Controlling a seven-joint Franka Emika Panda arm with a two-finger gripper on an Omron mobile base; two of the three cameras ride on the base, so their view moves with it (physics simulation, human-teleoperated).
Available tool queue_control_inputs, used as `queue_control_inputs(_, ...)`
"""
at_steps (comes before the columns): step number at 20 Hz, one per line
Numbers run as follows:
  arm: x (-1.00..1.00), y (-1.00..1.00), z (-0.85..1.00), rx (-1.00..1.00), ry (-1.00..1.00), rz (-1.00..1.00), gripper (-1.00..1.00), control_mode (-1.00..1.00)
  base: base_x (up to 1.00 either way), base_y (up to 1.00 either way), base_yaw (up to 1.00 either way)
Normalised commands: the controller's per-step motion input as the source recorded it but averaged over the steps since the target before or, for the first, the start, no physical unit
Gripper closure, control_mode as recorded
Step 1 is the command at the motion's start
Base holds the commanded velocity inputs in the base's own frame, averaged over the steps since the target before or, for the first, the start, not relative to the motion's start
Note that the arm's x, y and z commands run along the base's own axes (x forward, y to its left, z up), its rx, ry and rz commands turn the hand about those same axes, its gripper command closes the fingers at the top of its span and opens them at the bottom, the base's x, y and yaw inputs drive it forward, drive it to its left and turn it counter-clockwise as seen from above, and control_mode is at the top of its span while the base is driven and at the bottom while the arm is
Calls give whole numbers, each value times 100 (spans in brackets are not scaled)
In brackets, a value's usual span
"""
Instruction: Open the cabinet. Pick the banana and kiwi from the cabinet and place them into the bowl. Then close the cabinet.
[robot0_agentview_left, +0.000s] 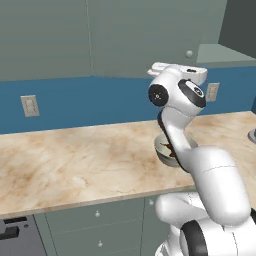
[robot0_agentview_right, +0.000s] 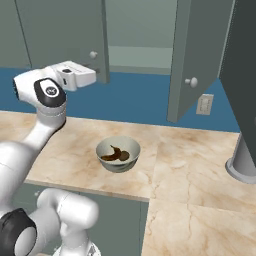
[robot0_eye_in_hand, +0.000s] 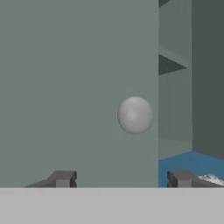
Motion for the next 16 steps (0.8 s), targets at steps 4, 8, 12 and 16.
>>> queue_control_inputs(4,100,-33,-32,0,0,0,-100,-100,0,0,0)
queue_control_inputs(8,99,-26,-35,0,0,0,-100,-100,0,0,0)
queue_control_inputs(12,32,-10,-7,3,2,0,-100,-100,0,0,0)
queue_control_inputs(16,-96,0,44,14,6,-2,-100,-100,0,0,0)
